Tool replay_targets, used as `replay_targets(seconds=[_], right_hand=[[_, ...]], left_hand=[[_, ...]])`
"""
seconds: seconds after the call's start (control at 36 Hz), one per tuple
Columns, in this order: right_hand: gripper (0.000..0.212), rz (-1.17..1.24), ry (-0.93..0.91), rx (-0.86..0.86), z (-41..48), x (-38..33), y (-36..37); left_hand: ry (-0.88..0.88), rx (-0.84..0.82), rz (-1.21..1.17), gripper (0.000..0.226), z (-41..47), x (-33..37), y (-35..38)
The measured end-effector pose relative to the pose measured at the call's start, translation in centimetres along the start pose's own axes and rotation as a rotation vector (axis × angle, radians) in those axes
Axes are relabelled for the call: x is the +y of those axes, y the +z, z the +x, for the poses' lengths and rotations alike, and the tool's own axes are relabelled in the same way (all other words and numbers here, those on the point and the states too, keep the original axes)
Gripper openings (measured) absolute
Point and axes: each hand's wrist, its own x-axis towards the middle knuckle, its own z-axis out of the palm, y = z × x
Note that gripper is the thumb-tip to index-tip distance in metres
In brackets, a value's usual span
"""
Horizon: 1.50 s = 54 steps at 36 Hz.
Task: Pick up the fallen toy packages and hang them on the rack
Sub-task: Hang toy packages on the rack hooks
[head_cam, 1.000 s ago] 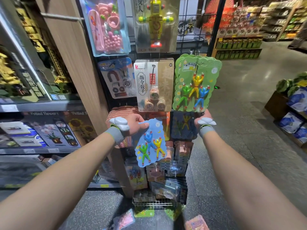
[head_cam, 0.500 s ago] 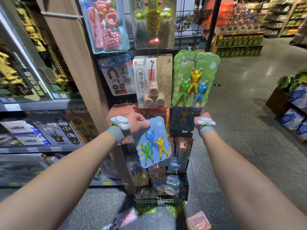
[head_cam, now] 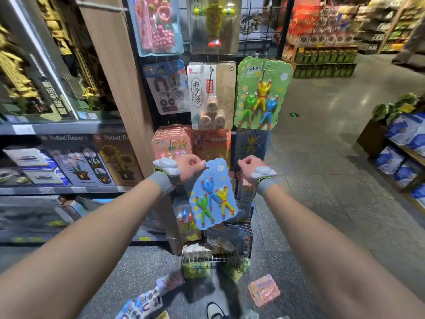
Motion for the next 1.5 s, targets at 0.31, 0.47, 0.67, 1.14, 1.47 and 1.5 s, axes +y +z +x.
replay_targets(seconds=[0.31,0.47,0.67,1.14,1.47,1.5], right_hand=[[0.068,0.199,-0.052,-0.081,-5.5,-1.9,1.4],[0.056,0.414,-0.075,-0.093,-6.2,-2.5,1.4],[0.029,0.501,-0.216,-0.127,-6.3,-2.8,1.7],[0.027,0.440,-0.138,-0.138,-4.7,-1.1,1.7],[0.026,0.507,-0.044,0.100,-1.3,0.8,-2.6],[0.025,0.539,-0.020,0.124,-0.8,1.2,-2.9]], left_hand=[[0.004,0.030,-0.069,0.040,-3.1,0.8,0.8],[0.009,0.046,-0.050,0.048,-3.7,1.4,0.0],[0.024,0.062,-0.036,0.042,-3.4,1.8,0.0],[-0.022,-0.051,0.033,0.054,-1.3,1.5,1.2],[-0.044,-0.150,0.024,0.044,1.5,1.9,1.3],[-0.036,-0.136,0.072,0.047,1.7,1.8,1.3]])
